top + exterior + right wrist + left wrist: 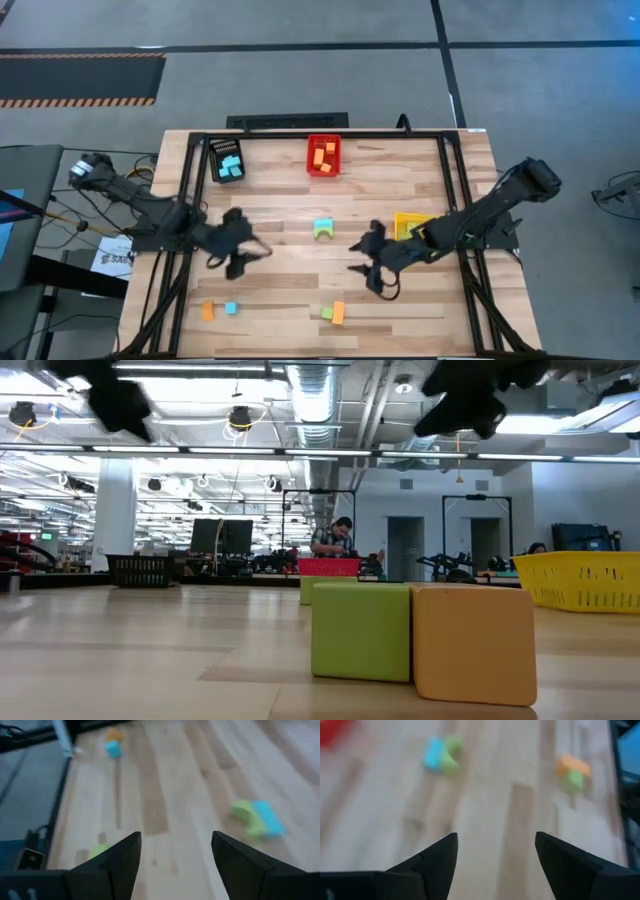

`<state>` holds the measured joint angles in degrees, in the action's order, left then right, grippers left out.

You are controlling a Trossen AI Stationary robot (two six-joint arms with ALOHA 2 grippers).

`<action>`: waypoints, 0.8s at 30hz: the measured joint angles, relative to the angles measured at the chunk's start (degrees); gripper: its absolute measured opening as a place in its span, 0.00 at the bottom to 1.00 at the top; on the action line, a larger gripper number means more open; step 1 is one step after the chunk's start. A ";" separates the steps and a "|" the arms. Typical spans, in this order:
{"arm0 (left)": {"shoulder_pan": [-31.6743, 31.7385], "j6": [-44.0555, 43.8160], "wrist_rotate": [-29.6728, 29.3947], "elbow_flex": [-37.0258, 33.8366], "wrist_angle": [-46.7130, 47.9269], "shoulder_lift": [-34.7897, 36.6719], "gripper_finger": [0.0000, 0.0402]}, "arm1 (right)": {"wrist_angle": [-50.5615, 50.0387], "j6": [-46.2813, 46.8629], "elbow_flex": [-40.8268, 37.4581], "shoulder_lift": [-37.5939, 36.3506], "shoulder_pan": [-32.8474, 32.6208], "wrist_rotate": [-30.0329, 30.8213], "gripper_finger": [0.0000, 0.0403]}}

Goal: Sort & place blocks by color
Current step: Put the green block into the yellow bin

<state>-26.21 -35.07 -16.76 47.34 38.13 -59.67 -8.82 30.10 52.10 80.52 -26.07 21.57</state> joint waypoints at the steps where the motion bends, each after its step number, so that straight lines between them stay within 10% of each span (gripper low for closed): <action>1: -2.25 -2.33 0.24 -1.82 -0.66 0.82 0.63 | 2.88 -0.63 0.02 1.66 -0.27 -0.52 0.66; 11: -21.67 -19.22 -0.12 -3.79 -3.02 -5.82 0.63 | 10.70 -3.49 8.30 14.57 -1.42 -0.70 0.66; 24: -32.48 -17.65 0.12 -1.15 -7.93 -24.64 0.63 | -1.78 -5.13 24.24 23.95 -4.70 -1.47 0.66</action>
<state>-58.69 -52.73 -16.63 46.19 30.20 -84.31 -10.60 24.97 76.34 104.47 -30.77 20.09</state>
